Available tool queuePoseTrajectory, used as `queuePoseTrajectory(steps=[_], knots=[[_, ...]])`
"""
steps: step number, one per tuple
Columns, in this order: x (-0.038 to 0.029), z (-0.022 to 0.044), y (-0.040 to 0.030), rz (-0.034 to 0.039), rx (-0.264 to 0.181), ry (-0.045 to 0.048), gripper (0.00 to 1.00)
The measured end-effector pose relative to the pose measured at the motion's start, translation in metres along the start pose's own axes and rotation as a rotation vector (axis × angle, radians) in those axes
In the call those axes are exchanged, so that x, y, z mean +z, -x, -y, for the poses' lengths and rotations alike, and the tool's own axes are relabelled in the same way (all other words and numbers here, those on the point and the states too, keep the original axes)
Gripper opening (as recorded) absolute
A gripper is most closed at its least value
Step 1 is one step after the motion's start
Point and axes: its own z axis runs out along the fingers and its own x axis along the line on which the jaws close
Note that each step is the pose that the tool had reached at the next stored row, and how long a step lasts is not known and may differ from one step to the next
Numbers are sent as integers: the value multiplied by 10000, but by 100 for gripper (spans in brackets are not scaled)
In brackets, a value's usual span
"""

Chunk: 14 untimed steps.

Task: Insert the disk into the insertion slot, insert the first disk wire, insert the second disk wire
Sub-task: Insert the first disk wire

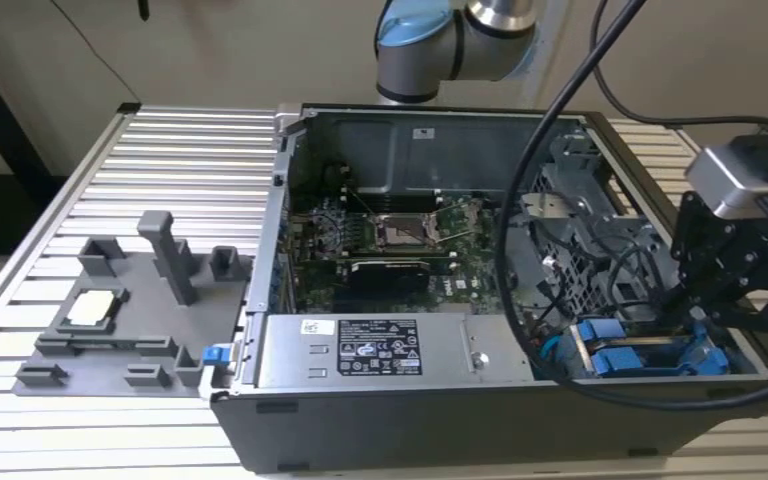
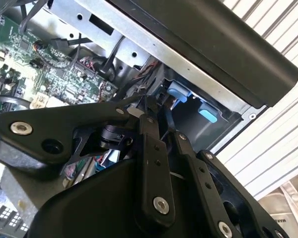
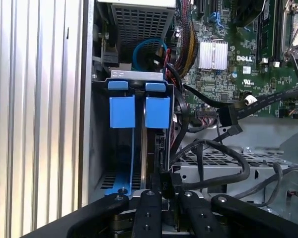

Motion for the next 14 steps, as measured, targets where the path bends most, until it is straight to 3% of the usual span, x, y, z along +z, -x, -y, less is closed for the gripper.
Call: queuePoseTrajectory(steps=[14], knots=[[23, 2, 11, 4, 98, -8, 19]])
